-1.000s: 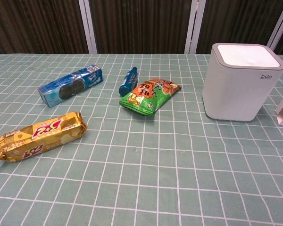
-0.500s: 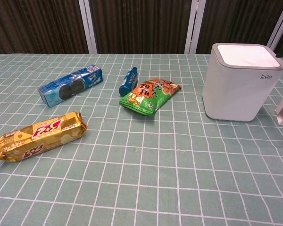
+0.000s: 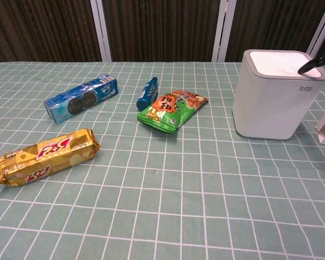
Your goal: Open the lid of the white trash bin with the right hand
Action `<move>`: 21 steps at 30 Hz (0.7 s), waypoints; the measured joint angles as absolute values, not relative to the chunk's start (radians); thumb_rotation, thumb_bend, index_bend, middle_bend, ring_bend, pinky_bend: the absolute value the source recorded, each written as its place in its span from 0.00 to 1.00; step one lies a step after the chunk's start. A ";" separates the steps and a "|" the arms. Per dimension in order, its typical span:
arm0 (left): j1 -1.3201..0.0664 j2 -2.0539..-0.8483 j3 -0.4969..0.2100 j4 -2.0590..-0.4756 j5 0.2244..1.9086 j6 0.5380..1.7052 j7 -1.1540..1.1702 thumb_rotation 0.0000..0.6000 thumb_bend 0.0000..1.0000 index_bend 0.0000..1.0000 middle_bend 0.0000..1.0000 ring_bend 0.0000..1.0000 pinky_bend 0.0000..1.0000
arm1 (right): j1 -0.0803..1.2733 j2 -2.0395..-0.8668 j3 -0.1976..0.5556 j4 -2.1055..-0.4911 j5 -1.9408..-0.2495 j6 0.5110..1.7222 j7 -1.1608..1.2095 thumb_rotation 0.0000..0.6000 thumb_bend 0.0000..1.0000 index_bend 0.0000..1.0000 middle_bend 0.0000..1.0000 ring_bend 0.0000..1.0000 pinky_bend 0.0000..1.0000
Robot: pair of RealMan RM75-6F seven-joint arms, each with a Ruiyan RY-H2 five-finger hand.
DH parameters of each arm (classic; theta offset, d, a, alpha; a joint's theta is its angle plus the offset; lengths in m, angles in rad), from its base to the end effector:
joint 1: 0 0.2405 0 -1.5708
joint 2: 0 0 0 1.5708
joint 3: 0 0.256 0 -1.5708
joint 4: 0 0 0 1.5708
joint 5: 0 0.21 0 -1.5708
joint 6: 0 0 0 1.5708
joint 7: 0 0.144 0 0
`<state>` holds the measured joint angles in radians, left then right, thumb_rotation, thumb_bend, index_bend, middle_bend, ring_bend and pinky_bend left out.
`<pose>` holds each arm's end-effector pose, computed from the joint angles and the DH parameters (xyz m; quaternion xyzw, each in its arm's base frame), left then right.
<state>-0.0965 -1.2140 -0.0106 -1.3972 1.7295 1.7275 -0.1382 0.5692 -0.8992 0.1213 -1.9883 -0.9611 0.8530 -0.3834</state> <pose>-0.2996 0.1721 0.1582 -0.6204 -0.2872 -0.4972 0.5343 -0.2098 -0.2826 0.1306 0.7320 -0.4435 0.2333 0.4615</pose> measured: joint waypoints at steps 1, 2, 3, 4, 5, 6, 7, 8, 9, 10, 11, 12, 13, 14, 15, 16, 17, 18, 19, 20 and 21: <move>-0.097 -1.214 -0.011 -1.397 1.729 1.727 -0.139 1.00 0.59 0.47 0.47 0.43 0.61 | 0.577 -0.902 0.121 -1.988 -0.947 0.853 -0.389 1.00 0.52 0.00 0.71 0.78 0.86; -0.097 -1.214 -0.011 -1.397 1.728 1.726 -0.139 1.00 0.59 0.47 0.47 0.43 0.61 | 0.585 -0.905 0.119 -1.988 -0.936 0.853 -0.395 1.00 0.52 0.00 0.71 0.78 0.86; -0.097 -1.214 -0.011 -1.397 1.728 1.725 -0.139 1.00 0.59 0.47 0.47 0.43 0.61 | 0.594 -0.908 0.117 -1.988 -0.924 0.855 -0.402 1.00 0.52 0.00 0.71 0.78 0.86; -0.097 -1.214 -0.011 -1.397 1.727 1.725 -0.140 1.00 0.59 0.47 0.47 0.43 0.61 | 0.599 -0.910 0.114 -1.989 -0.918 0.856 -0.405 1.00 0.52 0.00 0.71 0.78 0.86; -0.097 -1.214 -0.011 -1.397 1.727 1.724 -0.140 1.00 0.59 0.47 0.47 0.43 0.61 | 0.603 -0.911 0.111 -1.989 -0.914 0.856 -0.407 1.00 0.52 0.00 0.71 0.78 0.86; -0.097 -1.214 -0.012 -1.397 1.726 1.724 -0.141 1.00 0.59 0.47 0.47 0.43 0.61 | 0.607 -0.912 0.108 -1.989 -0.910 0.857 -0.409 1.00 0.52 0.00 0.71 0.78 0.86; -0.097 -1.214 -0.012 -1.397 1.727 1.724 -0.141 1.00 0.59 0.47 0.47 0.43 0.61 | 0.610 -0.913 0.106 -1.990 -0.907 0.856 -0.410 1.00 0.52 0.00 0.71 0.78 0.86; -0.097 -1.213 -0.012 -1.397 1.727 1.725 -0.142 1.00 0.59 0.47 0.47 0.43 0.61 | 0.613 -0.913 0.103 -1.990 -0.904 0.856 -0.410 1.00 0.52 0.00 0.71 0.78 0.86; -0.097 -1.213 -0.012 -1.397 1.727 1.725 -0.142 1.00 0.59 0.47 0.47 0.43 0.61 | 0.616 -0.913 0.100 -1.990 -0.902 0.854 -0.410 1.00 0.52 0.00 0.71 0.78 0.86; -0.097 -1.214 -0.012 -1.396 1.727 1.725 -0.142 1.00 0.59 0.47 0.47 0.43 0.61 | 0.619 -0.913 0.097 -1.990 -0.901 0.852 -0.410 1.00 0.52 0.00 0.71 0.78 0.86; -0.097 -1.214 -0.012 -1.396 1.726 1.725 -0.142 1.00 0.59 0.47 0.47 0.43 0.61 | 0.621 -0.912 0.095 -1.990 -0.901 0.851 -0.409 1.00 0.52 0.00 0.71 0.78 0.86; -0.097 -1.214 -0.012 -1.396 1.726 1.724 -0.143 1.00 0.59 0.47 0.47 0.43 0.61 | 0.622 -0.912 0.092 -1.991 -0.901 0.850 -0.406 1.00 0.52 0.00 0.71 0.78 0.86; -0.097 -1.214 -0.012 -1.396 1.726 1.724 -0.143 1.00 0.59 0.47 0.47 0.43 0.61 | 0.623 -0.911 0.089 -1.991 -0.903 0.849 -0.404 1.00 0.52 0.00 0.71 0.78 0.86; -0.097 -1.214 -0.013 -1.395 1.725 1.723 -0.143 1.00 0.59 0.47 0.47 0.43 0.61 | 0.624 -0.911 0.087 -1.991 -0.905 0.849 -0.403 1.00 0.52 0.00 0.71 0.78 0.86; -0.097 -1.214 -0.013 -1.395 1.725 1.723 -0.144 1.00 0.59 0.47 0.47 0.43 0.61 | 0.624 -0.911 0.084 -1.991 -0.907 0.850 -0.400 1.00 0.52 0.00 0.71 0.78 0.86; -0.097 -1.214 -0.012 -1.395 1.725 1.723 -0.144 1.00 0.59 0.47 0.47 0.43 0.61 | 0.625 -0.910 0.081 -1.990 -0.908 0.850 -0.399 1.00 0.52 0.00 0.71 0.78 0.86; -0.097 -1.214 -0.013 -1.395 1.725 1.723 -0.144 1.00 0.59 0.47 0.47 0.43 0.61 | 0.625 -0.910 0.079 -1.989 -0.910 0.849 -0.397 1.00 0.52 0.00 0.71 0.78 0.86; -0.097 -1.214 -0.013 -1.395 1.726 1.724 -0.144 1.00 0.59 0.47 0.47 0.43 0.61 | 0.626 -0.910 0.076 -1.988 -0.910 0.848 -0.393 1.00 0.52 0.00 0.71 0.78 0.86; -0.097 -1.214 -0.013 -1.395 1.726 1.724 -0.144 1.00 0.59 0.47 0.47 0.43 0.61 | 0.626 -0.911 0.074 -1.986 -0.911 0.848 -0.390 1.00 0.52 0.00 0.71 0.78 0.86; -0.097 -1.214 -0.013 -1.395 1.727 1.726 -0.144 1.00 0.59 0.47 0.47 0.43 0.61 | 0.627 -0.911 0.072 -1.983 -0.911 0.847 -0.388 1.00 0.52 0.00 0.71 0.78 0.86; -0.097 -1.215 -0.014 -1.395 1.727 1.727 -0.143 1.00 0.59 0.47 0.47 0.43 0.61 | 0.628 -0.913 0.070 -1.979 -0.911 0.847 -0.385 1.00 0.52 0.00 0.71 0.78 0.86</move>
<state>-0.0967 -1.2150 -0.0136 -1.3950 1.7272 1.7271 -0.1432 0.6279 -0.9125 0.0704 -1.9792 -0.9112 0.8472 -0.3853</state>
